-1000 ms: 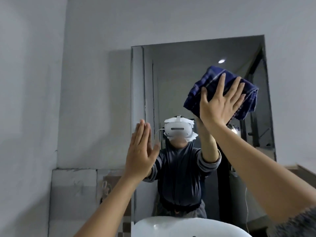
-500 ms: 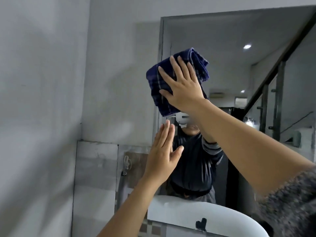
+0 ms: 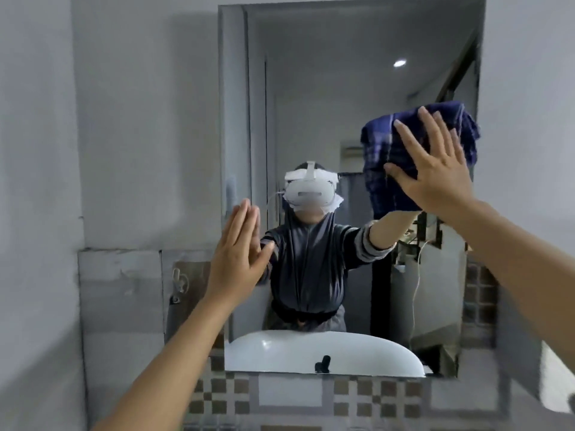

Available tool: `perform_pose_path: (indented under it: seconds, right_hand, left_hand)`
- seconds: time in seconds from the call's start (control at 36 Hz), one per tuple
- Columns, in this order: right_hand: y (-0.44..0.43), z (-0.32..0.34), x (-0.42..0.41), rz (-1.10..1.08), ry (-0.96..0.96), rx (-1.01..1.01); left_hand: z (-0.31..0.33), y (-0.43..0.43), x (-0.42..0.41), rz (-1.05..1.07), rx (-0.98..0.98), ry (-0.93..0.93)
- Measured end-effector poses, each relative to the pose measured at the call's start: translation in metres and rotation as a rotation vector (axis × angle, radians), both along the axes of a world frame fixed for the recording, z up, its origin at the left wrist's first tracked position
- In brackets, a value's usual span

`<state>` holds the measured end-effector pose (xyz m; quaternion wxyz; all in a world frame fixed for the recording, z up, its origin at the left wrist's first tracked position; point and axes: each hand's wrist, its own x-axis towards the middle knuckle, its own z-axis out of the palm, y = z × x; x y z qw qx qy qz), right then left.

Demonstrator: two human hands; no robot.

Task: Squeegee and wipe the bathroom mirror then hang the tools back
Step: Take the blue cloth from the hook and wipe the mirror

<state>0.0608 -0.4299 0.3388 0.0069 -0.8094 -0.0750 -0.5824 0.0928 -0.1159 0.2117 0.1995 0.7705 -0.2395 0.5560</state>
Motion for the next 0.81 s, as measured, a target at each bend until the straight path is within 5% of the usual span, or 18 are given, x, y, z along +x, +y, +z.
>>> perform_pose_path:
  seconds: [0.28,0.42,0.58,0.81]
  right_hand:
    - [0.030,-0.049,0.002,0.117,-0.117,0.573]
    - [0.076,-0.075,0.011,0.112,-0.122,0.705]
    - [0.147,-0.091,0.020,0.143,-0.132,0.640]
    - [0.215,-0.104,0.024,0.179,-0.010,0.173]
  left_hand:
    - [0.084,0.018,0.006,0.098,0.026,-0.143]
    - [0.127,0.028,0.007,0.104,0.059,-0.141]
    - [0.135,0.045,0.009,0.065,0.159,-0.158]
    - [0.140,0.049,0.005,0.047,0.199,-0.172]
